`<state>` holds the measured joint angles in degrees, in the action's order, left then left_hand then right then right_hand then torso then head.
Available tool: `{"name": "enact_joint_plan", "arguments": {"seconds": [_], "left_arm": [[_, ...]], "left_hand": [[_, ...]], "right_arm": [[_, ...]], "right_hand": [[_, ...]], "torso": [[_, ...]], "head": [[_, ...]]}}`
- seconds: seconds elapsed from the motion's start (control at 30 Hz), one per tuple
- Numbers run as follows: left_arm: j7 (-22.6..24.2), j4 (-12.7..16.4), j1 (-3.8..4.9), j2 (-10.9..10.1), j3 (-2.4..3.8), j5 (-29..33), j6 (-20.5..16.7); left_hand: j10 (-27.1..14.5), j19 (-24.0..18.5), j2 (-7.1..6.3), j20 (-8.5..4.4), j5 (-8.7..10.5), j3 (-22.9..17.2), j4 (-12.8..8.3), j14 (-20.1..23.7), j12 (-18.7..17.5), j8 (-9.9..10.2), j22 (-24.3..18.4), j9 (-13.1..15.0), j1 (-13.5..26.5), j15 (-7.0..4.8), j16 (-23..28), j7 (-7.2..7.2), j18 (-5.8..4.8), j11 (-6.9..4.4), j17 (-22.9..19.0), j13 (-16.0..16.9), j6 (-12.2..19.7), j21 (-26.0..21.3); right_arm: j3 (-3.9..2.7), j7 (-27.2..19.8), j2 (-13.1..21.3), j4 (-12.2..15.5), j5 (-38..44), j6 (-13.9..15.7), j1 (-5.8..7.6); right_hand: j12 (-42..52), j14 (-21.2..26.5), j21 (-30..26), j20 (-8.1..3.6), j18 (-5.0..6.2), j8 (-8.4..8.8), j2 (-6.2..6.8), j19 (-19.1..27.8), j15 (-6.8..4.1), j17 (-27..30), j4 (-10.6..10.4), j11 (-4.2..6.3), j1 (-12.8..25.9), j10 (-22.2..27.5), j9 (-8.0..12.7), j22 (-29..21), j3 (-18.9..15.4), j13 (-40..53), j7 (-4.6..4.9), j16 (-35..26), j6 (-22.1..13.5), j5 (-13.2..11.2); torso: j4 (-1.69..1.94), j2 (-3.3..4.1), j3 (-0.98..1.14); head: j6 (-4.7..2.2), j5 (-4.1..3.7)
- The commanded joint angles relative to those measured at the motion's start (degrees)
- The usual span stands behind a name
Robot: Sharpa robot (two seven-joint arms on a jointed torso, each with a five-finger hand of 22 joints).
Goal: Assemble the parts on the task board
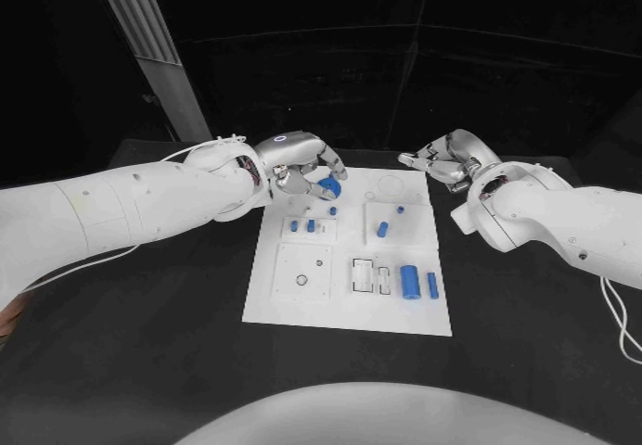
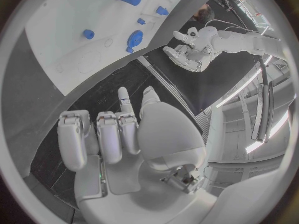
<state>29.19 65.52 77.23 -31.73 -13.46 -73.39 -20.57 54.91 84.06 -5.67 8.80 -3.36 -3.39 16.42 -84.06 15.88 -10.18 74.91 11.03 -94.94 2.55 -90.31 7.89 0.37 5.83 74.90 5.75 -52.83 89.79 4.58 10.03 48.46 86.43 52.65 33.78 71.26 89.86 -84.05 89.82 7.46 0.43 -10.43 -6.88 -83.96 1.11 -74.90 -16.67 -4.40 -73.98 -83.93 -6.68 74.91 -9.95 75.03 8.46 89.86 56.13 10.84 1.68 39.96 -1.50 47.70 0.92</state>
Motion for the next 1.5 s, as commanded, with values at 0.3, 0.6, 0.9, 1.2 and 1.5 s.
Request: {"name": "enact_joint_plan", "arguments": {"seconds": [0.3,0.6,0.9,1.2,1.5], "left_arm": [[-3.28,-1.65,-0.94,2.24,0.05,-13.7,4.85],[-7.01,-2.59,-1.28,3.17,0.05,-15.13,3.51],[-8.27,-3.54,-1.43,3.87,0.06,-15.3,2.69],[-8.7,-6.2,-2.0,5.76,0.06,-15.32,3.82],[-8.83,-7.22,-2.17,6.32,0.07,-15.3,5.74]], "left_hand": [[2.3,5.94,0.18,-0.68,0.39,-1.72,0.12,-5.94,-2.24,1.85,15.09,-1.82,-3.03,-0.36,0.31,-0.13,-0.37,-0.42,15.1,-2.29,-1.93,0.21],[1.91,5.94,0.3,-0.82,0.4,-2.03,0.19,-5.94,-3.23,2.51,15.09,-2.34,-3.08,-0.48,0.31,0.18,-0.37,-0.41,15.1,-2.3,-1.94,0.21],[1.66,5.94,0.5,-0.93,0.41,-2.66,0.11,-5.94,-4.05,3.16,15.09,-2.84,-3.69,-0.61,0.31,0.26,-0.37,-0.56,15.1,-2.3,-1.89,0.21],[1.41,5.94,0.68,-0.99,0.41,-2.96,0.2,-5.94,-4.57,3.48,15.09,-3.13,-3.66,-0.59,0.31,0.42,-0.37,-0.51,15.1,-2.27,-2.02,0.21],[1.39,5.94,0.84,-0.99,0.41,-3.16,0.19,-5.94,-4.77,3.63,15.09,-3.27,-3.68,-0.53,0.31,0.35,-0.37,-0.55,15.1,-2.26,-2.14,0.21]], "right_arm": [[-0.03,-0.79,-0.18,0.0,-0.02,0.67,0.08],[-0.03,-0.29,-0.21,-0.01,-0.02,0.2,0.08],[-0.03,0.33,-0.33,-0.05,-0.02,-0.48,0.08],[-0.03,0.47,-0.58,-0.16,-0.02,-0.58,0.08],[-0.03,0.65,-0.56,-0.09,-0.02,-0.59,0.08]], "right_hand": [[0.14,-5.95,0.18,-0.3,-0.43,-0.14,-0.1,-6.04,-0.24,-15.1,0.09,0.14,-0.28,-6.07,-0.07,15.09,-0.4,14.97,-0.03,0.14,-0.34,0.37],[0.14,-5.95,0.18,-0.3,-0.43,-0.14,-0.1,-6.04,-0.24,-15.1,0.08,0.13,-0.29,-6.07,-0.07,15.09,-0.42,14.97,-0.02,0.14,-0.35,0.37],[0.14,-5.95,0.18,-0.3,-0.43,-0.14,-0.12,-6.04,-0.23,-15.1,0.06,0.13,-0.3,-6.07,-0.07,15.09,-0.46,14.97,-0.01,0.14,-0.39,0.36],[0.14,-5.95,0.18,-0.3,-0.43,-0.14,-0.12,-6.04,-0.23,-15.1,0.06,0.13,-0.3,-6.07,-0.07,15.09,-0.46,14.97,-0.01,0.14,-0.39,0.36],[0.14,-5.95,0.18,-0.3,-0.43,-0.14,-0.12,-6.04,-0.23,-15.1,0.06,0.13,-0.3,-6.07,-0.07,15.09,-0.46,14.97,-0.01,0.14,-0.39,0.36]], "torso": [[-0.01,0.01,0.0],[0.03,-0.05,0.01],[-0.02,-0.04,0.03],[-0.03,-0.06,0.02],[-0.08,-0.06,0.03]], "head": [[-0.45,-0.03],[-0.5,-0.03],[-0.98,-0.02],[-1.14,0.07],[-1.01,-0.07]]}}
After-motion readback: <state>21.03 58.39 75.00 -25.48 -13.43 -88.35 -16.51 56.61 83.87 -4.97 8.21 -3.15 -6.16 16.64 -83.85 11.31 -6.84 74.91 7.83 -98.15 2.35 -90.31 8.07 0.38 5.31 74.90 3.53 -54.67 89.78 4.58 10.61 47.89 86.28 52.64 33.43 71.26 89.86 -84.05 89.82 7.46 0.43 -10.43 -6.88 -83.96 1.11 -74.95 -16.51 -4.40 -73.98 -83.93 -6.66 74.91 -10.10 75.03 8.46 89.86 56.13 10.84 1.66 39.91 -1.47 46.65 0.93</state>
